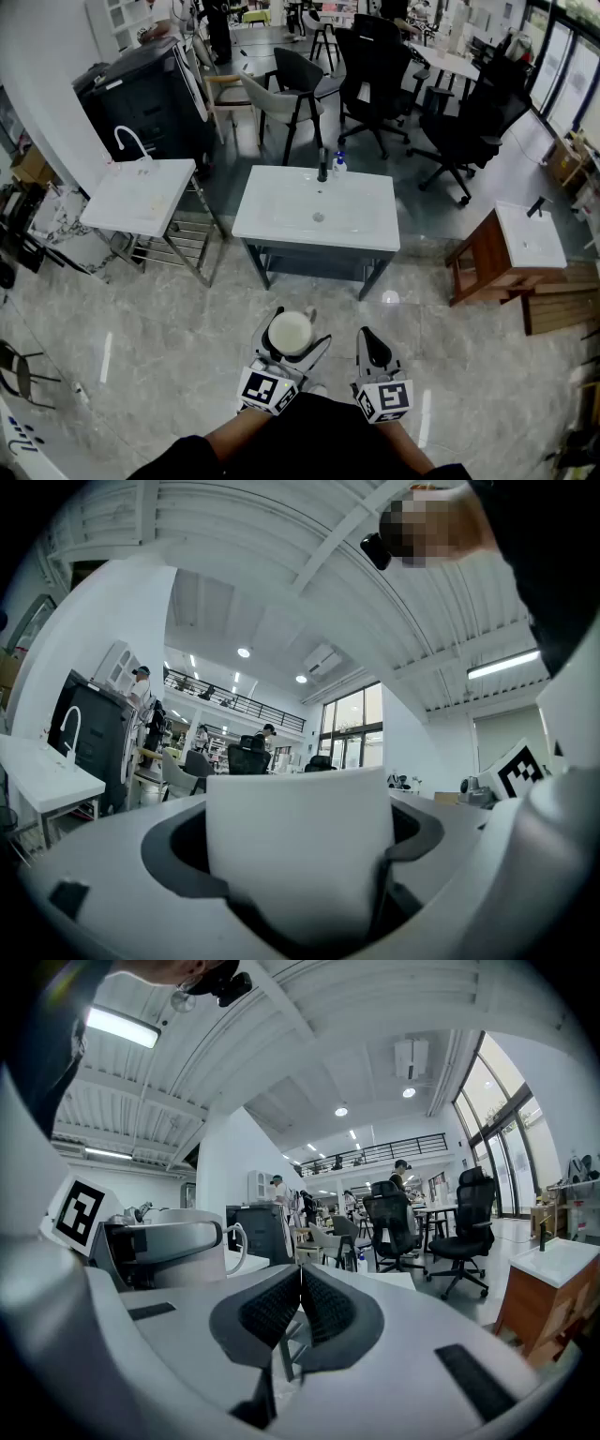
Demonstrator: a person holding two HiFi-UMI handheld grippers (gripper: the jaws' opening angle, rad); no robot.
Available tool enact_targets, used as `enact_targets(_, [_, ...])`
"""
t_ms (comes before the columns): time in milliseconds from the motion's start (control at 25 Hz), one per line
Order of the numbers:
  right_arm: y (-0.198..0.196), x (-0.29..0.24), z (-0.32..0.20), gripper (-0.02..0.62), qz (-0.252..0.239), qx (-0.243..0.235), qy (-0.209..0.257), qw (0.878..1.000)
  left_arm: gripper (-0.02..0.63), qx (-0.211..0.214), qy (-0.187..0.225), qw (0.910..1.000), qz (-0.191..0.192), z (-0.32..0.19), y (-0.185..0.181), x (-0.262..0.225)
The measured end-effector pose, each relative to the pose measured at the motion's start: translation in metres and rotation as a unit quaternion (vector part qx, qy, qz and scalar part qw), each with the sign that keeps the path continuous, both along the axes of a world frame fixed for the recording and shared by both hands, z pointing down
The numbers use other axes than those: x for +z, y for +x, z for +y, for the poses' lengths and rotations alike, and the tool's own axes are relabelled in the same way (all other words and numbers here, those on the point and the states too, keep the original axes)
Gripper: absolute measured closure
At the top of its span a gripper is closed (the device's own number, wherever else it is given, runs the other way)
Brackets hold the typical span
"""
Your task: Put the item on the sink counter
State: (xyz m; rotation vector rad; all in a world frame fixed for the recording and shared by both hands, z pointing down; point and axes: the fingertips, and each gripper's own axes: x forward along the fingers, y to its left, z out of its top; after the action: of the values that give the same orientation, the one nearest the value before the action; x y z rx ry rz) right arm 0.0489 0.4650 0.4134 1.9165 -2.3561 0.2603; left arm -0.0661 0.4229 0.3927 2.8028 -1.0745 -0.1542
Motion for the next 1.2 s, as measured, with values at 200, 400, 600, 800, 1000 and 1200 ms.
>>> enact_targets(200, [-0.005, 0.010, 0.001, 0.563, -0.017, -0.018, 0.006, 1.000, 0.146, -0.005, 0.001, 1.0000, -0.004, 0.000, 0.003, 0.000])
enact_targets(400, [0.005, 0.016, 0.002, 0.563, -0.057, 0.001, 0.000, 0.998, 0.146, -0.016, 0.001, 0.9999, -0.006, -0.001, 0.002, 0.000])
enact_targets(600, [0.010, 0.017, -0.004, 0.561, -0.055, 0.014, 0.000, 0.998, 0.146, -0.002, -0.005, 0.9999, -0.016, 0.000, 0.010, 0.008])
enact_targets(800, [0.016, 0.021, -0.022, 0.561, -0.049, 0.019, -0.002, 0.999, 0.146, 0.015, -0.004, 0.9998, -0.016, -0.019, 0.025, 0.011])
enact_targets(1000, [0.027, 0.023, -0.049, 0.561, -0.032, 0.029, -0.013, 0.999, 0.146, 0.027, -0.008, 0.9995, -0.012, -0.052, 0.037, 0.013])
enact_targets(1200, [0.039, 0.019, -0.096, 0.561, -0.032, 0.041, -0.015, 0.999, 0.146, 0.033, -0.014, 0.9993, -0.010, -0.093, 0.044, 0.011])
